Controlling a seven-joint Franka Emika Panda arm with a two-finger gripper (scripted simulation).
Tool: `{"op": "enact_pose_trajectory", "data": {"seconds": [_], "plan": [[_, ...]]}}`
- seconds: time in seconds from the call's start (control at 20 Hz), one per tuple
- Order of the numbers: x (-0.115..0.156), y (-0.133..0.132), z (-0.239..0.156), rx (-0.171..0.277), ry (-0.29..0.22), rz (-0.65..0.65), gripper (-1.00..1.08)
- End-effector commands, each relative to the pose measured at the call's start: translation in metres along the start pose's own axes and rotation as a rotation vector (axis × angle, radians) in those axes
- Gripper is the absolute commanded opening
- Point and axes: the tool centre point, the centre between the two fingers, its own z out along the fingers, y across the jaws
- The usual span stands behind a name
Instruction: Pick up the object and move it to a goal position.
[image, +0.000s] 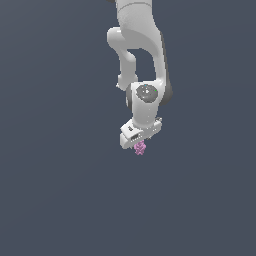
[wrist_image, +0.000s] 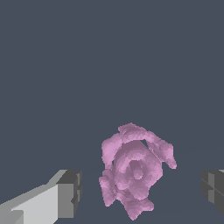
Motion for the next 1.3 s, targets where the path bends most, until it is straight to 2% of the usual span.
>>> {"op": "enact_pose_trajectory", "data": {"seconds": [0.0,0.45,0.5,1.25], "plan": [[-0.001,-0.001,0.012,0.001,-0.001,-0.002,1.0],[0.0,-0.001,0.036,0.0,0.0,-0.004,1.0],[0.0,-0.001,0.036,0.0,0.0,-0.004,-1.0],[0.002,-0.002,0.028,0.0,0.0,-0.004,-1.0]]}}
